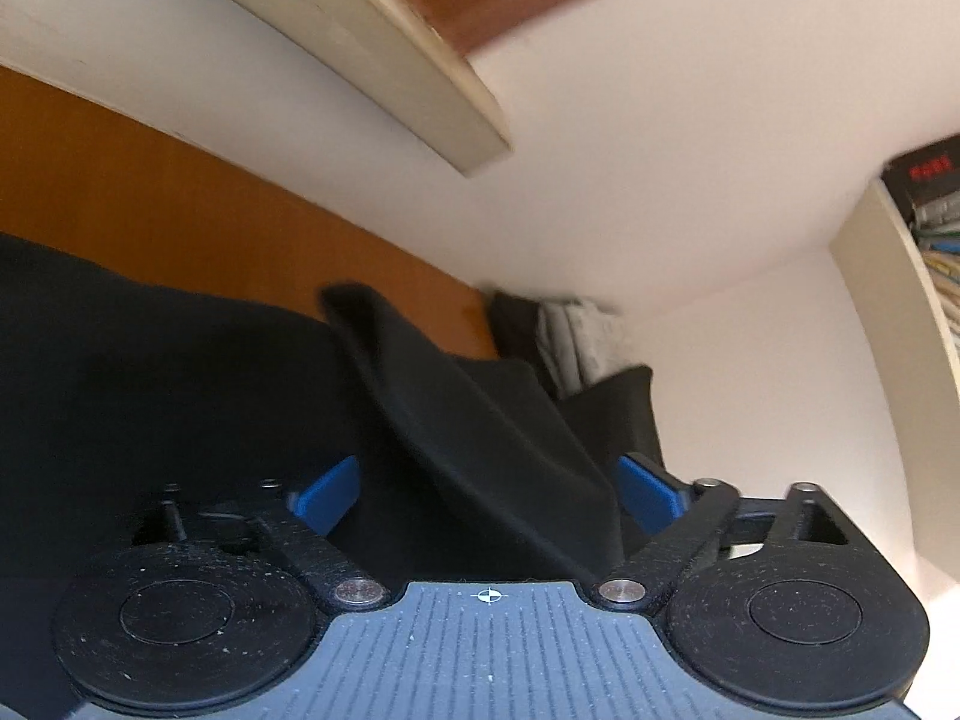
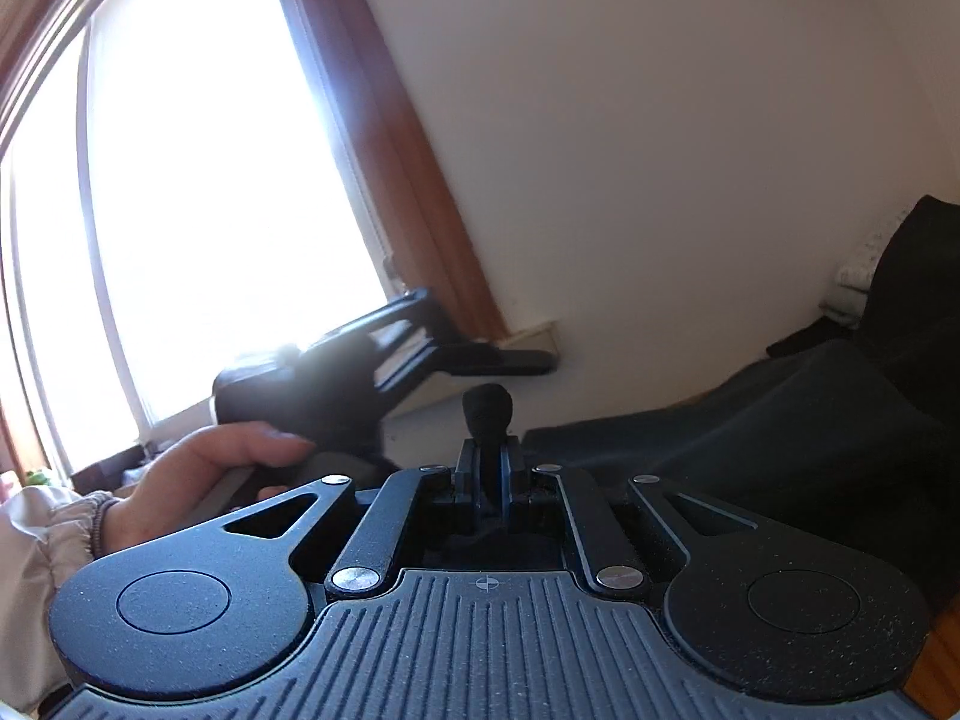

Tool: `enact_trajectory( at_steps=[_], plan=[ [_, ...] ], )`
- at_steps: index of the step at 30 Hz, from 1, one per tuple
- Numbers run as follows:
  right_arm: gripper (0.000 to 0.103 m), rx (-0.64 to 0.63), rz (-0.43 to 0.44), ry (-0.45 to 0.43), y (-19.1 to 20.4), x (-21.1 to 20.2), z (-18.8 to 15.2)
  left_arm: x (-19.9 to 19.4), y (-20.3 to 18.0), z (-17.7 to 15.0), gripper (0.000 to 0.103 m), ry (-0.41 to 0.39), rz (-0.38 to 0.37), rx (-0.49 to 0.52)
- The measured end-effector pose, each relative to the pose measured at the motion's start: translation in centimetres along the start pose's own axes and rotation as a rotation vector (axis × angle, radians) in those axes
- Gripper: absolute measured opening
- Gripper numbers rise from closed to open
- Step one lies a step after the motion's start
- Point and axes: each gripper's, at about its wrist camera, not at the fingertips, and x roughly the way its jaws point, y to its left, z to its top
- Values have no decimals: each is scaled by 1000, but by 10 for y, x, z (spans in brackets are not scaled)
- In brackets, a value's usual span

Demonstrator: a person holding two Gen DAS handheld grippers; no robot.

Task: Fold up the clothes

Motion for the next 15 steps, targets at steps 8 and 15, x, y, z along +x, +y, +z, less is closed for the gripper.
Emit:
enact_trajectory(
  at_steps=[8,15],
  plan=[
    [8,-34,105,-9,10,-13,-1,16,1,17,28,-3,54,24],
    [8,-92,176,42,66,-9,5,-68,-34,26,4,-38,73,281]
  ],
)
